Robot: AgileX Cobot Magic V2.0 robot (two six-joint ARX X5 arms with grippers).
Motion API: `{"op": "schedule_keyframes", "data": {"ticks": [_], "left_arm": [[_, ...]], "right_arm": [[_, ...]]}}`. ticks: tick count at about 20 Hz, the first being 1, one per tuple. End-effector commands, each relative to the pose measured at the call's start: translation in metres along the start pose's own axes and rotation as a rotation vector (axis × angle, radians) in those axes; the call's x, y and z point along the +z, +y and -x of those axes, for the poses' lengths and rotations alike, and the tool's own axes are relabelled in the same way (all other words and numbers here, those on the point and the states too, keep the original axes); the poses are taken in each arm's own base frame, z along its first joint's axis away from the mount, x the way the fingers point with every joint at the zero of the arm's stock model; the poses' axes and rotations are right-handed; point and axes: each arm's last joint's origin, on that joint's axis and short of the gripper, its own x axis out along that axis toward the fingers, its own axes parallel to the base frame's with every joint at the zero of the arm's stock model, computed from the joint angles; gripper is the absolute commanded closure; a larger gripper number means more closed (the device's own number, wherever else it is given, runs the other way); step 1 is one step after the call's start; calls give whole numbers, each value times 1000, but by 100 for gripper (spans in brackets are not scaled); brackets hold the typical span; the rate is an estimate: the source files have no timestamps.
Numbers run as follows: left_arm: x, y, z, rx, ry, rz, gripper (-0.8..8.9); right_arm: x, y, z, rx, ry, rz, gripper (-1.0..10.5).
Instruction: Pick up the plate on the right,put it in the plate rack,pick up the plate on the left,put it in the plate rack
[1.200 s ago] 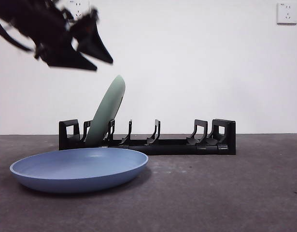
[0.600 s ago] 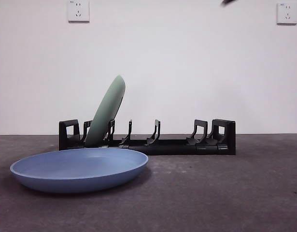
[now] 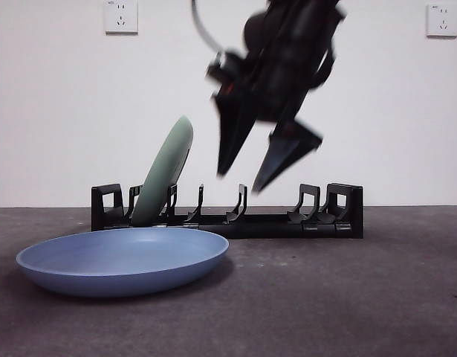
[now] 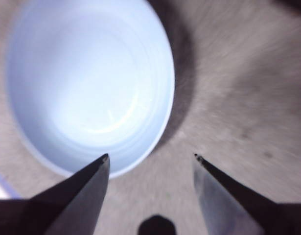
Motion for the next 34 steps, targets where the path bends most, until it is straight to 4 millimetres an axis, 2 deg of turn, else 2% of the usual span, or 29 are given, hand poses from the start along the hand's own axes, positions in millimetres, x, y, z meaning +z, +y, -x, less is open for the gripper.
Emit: {"op": "schedule_keyframes", "data": {"ticks": [1, 6, 13, 16, 19, 23, 25, 26, 30, 32, 34], "left_arm": [[0, 1, -4, -7, 16, -44, 404], [1, 4, -12, -21, 43, -60, 404], [2, 3, -18, -48, 50, -92, 404], [3, 1, -22, -75, 54, -105, 404], [4, 0, -23, -91, 55, -111, 404], [4, -2, -24, -104, 52, -118, 404], [5, -2, -24, -108, 50, -120, 404], [5, -2, -24, -109, 50, -122, 404], [6, -6, -24, -135, 38, -170, 404], [8, -10, -28, -177, 34, -216, 404], [10, -17, -32, -235, 27, -273, 404]], "right_arm": [[3, -3, -28, 0, 41, -24, 663], [6, -9, -63, -11, 84, -56, 663], [12, -3, -73, -7, 46, -61, 669], [12, 0, -75, -6, 45, -53, 793], [12, 1, -77, -6, 47, -60, 795], [9, -4, -93, -8, 89, -89, 801], [9, -5, -94, -12, 90, -89, 965], [10, -2, -95, -18, 84, -81, 959], [9, 2, -81, -34, 78, -79, 959], [7, 9, -59, -44, 66, -80, 959], [3, 20, -27, -66, 19, -79, 959]]}}
